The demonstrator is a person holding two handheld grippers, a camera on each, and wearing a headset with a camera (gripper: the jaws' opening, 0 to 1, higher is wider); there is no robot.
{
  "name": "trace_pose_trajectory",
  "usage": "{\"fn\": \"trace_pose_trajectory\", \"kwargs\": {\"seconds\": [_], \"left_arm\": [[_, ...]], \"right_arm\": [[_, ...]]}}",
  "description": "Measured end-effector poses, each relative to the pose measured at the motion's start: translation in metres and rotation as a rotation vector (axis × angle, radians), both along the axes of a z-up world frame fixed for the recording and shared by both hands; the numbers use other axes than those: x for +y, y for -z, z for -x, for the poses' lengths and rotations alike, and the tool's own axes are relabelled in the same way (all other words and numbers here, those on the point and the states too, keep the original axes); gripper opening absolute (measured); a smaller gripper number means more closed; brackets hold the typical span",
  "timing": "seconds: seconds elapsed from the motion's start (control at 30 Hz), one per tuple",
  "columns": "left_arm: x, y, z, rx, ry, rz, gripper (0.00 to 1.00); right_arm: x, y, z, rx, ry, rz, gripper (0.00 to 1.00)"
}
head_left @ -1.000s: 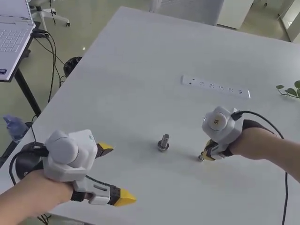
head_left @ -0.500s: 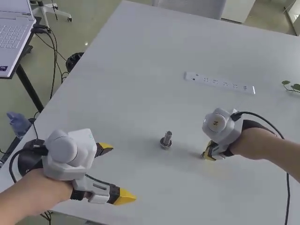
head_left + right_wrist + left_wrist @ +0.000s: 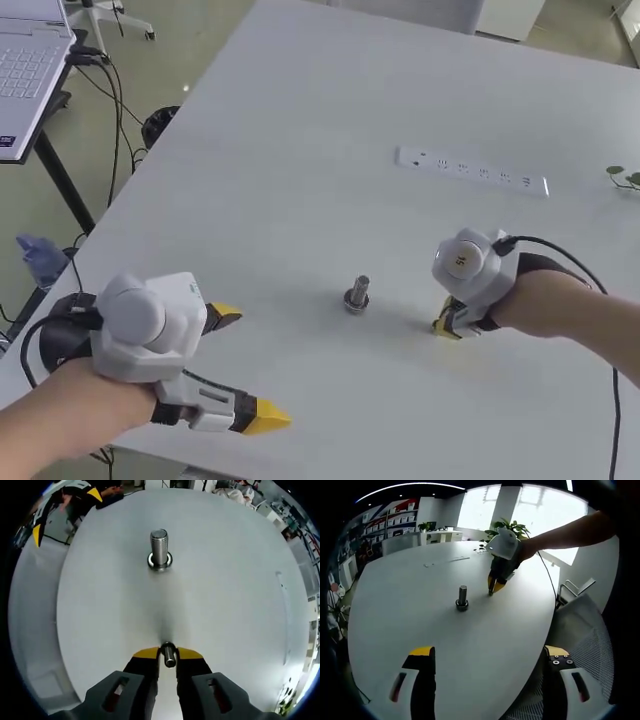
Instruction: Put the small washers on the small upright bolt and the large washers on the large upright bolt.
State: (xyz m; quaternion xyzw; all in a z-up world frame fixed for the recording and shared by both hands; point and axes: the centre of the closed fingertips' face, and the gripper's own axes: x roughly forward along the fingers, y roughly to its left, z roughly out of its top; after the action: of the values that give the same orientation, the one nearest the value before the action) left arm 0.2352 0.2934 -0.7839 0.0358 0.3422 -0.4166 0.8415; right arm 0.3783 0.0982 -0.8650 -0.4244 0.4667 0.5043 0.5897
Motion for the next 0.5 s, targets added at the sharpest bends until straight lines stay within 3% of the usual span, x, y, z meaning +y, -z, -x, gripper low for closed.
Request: {"fn": "trace_pose_trajectory", "kwargs": {"seconds": [0.5], "left_arm": [[-0.0031,-0.0005,-0.0019,0.001,0.007,0.004,0.88]], "right_arm": [[-0.0005,0.0002,0.0008,0.01,0.0,0.0,0.13]]}}
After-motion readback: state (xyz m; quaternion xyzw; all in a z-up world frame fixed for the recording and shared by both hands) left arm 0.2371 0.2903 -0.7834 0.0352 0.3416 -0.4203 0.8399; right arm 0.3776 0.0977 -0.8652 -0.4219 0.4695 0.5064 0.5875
